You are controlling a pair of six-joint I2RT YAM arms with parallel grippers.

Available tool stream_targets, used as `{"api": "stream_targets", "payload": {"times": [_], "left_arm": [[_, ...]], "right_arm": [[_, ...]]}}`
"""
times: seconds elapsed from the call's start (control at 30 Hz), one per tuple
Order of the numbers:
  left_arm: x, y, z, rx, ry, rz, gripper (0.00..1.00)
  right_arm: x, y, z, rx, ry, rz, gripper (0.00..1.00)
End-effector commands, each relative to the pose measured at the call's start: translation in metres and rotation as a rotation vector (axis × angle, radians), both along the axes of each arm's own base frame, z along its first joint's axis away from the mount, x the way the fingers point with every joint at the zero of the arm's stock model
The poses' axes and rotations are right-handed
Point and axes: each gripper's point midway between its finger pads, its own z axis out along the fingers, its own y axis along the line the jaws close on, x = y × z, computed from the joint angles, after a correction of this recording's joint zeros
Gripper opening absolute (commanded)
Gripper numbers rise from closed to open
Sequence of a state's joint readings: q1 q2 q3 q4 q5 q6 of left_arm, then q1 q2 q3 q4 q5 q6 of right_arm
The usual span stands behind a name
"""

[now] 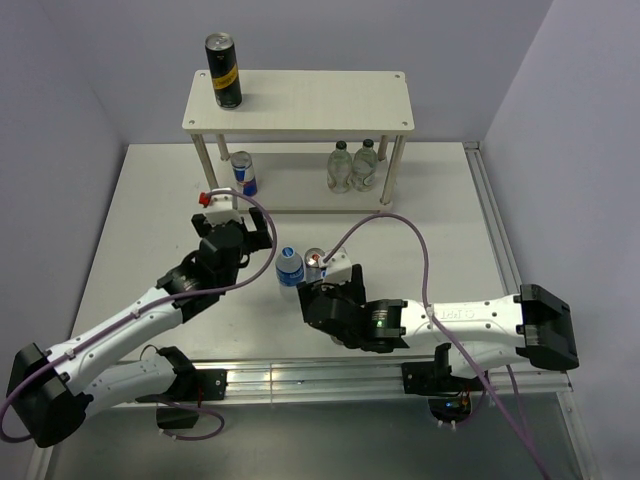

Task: Place and organize the beverage onto the shelf

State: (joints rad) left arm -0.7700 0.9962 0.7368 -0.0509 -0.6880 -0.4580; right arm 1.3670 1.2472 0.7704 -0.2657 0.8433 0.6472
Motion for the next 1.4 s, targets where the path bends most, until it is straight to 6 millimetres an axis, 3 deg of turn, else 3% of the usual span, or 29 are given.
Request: {"api": "stream_targets", "payload": {"times": [0.0,0.1,0.23,0.3,0.37,0.4,0.43,0.5,0.6,0.77,0.97,1.03,1.1,1.13,1.2,1.23,1.3,1.37], "left_arm": [[-0.001,-0.001,0.006,-0.026,-0.022,0.000,0.99],[-0.002,-0.002,0.006,-0.027,-0.024,-0.004,0.99],[-0.003,-0.004,0.005,-0.026,-0.022,-0.009,0.99],[-0.003,-0.004,0.005,-0.026,-0.023,-0.009,0.99],[-0.004,-0.005,0.005,-0.025,-0.025,-0.013,0.99],[-0.004,-0.005,0.004,-0.025,-0.024,-0.012,0.99],[-0.004,-0.004,0.005,-0.024,-0.024,-0.009,0.99],[-0.004,-0.004,0.004,-0.019,-0.022,-0.010,0.99],[-0.005,-0.004,0.005,-0.018,-0.023,-0.010,0.99],[-0.007,-0.002,0.007,-0.020,-0.027,-0.011,0.99],[-0.009,-0.001,0.009,-0.022,-0.030,-0.019,0.99],[-0.009,-0.002,0.009,-0.021,-0.031,-0.026,0.99],[-0.010,-0.003,0.008,-0.019,-0.028,-0.030,0.99],[-0.010,-0.004,0.008,-0.021,-0.029,-0.035,0.99],[-0.010,-0.004,0.008,-0.020,-0.029,-0.040,0.99],[-0.011,-0.004,0.008,-0.023,-0.030,-0.043,0.99],[-0.012,-0.004,0.010,-0.026,-0.034,-0.049,0.99],[-0.012,-0.006,0.011,-0.028,-0.035,-0.060,0.99]], "right_arm": [[0.010,0.005,0.011,0.059,-0.037,-0.057,1.00],[0.015,0.001,0.007,0.055,-0.052,-0.084,0.88],[0.018,-0.005,0.004,0.055,-0.070,-0.115,0.53],[0.019,-0.008,0.005,0.056,-0.078,-0.123,0.44],[0.020,-0.010,0.006,0.055,-0.080,-0.128,0.29],[0.019,-0.012,0.009,0.053,-0.081,-0.129,0.11],[0.020,-0.012,0.015,0.069,-0.083,-0.136,0.02],[0.017,-0.016,0.028,0.083,-0.085,-0.133,0.00],[0.012,-0.019,0.066,0.163,-0.084,-0.134,0.00],[0.002,-0.020,0.152,0.325,-0.113,-0.070,0.00],[0.005,-0.043,0.247,0.383,-0.221,-0.060,0.00],[0.011,-0.050,0.284,0.372,-0.292,-0.066,0.00],[0.018,-0.049,0.306,0.353,-0.335,-0.069,0.00],[0.025,-0.060,0.331,0.346,-0.377,-0.087,0.00],[0.036,-0.055,0.351,0.319,-0.413,-0.082,0.00],[0.045,-0.068,0.377,0.320,-0.455,-0.112,0.00],[0.057,-0.068,0.406,0.316,-0.494,-0.122,0.00],[0.075,-0.081,0.422,0.254,-0.538,-0.172,0.00]]}}
